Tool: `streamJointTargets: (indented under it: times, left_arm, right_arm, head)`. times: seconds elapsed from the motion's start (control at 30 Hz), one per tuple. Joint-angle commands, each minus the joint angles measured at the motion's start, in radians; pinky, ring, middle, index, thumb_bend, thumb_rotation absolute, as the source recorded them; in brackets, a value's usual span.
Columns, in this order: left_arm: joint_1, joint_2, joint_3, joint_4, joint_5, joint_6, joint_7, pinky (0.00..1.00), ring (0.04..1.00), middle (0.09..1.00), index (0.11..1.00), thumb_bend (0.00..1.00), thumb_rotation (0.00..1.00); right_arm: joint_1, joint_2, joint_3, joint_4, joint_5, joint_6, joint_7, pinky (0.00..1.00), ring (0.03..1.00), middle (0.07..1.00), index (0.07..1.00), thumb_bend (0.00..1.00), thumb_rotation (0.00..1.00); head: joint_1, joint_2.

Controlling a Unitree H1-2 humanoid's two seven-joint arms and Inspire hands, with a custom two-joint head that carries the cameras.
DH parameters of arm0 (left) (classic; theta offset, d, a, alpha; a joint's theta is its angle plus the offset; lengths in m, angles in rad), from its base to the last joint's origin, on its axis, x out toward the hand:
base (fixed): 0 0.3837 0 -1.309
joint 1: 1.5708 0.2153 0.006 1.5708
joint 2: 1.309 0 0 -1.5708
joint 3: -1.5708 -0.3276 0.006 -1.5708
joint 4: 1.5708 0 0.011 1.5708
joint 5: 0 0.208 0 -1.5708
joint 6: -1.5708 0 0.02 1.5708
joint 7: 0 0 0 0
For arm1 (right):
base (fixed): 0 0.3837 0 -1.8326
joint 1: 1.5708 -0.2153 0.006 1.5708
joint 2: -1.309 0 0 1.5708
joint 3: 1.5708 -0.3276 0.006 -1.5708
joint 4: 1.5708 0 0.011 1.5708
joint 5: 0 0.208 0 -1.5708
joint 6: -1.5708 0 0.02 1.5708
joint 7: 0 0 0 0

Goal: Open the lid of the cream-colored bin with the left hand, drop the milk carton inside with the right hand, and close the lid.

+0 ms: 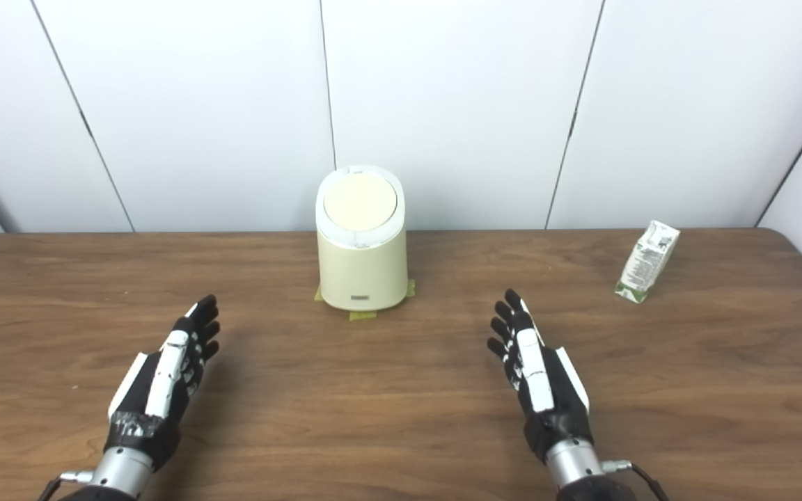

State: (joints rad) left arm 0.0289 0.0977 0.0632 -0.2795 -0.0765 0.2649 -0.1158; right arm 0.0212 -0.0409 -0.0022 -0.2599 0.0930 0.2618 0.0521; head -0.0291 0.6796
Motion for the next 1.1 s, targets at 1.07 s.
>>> streamJointTargets:
  times: [1.07]
  left_arm:
    - [0.022,0.020,-0.010,0.021,0.009,-0.085,-0.011,1.00,1.000,0.998,0.967,0.39,0.97]
  right_arm:
    - [0.007,0.021,0.017,0.023,-0.046,-0.108,-0.005,0.97,0.970,0.975,1.000,0.61,1.00]
  head:
    - [0.013,-0.158]
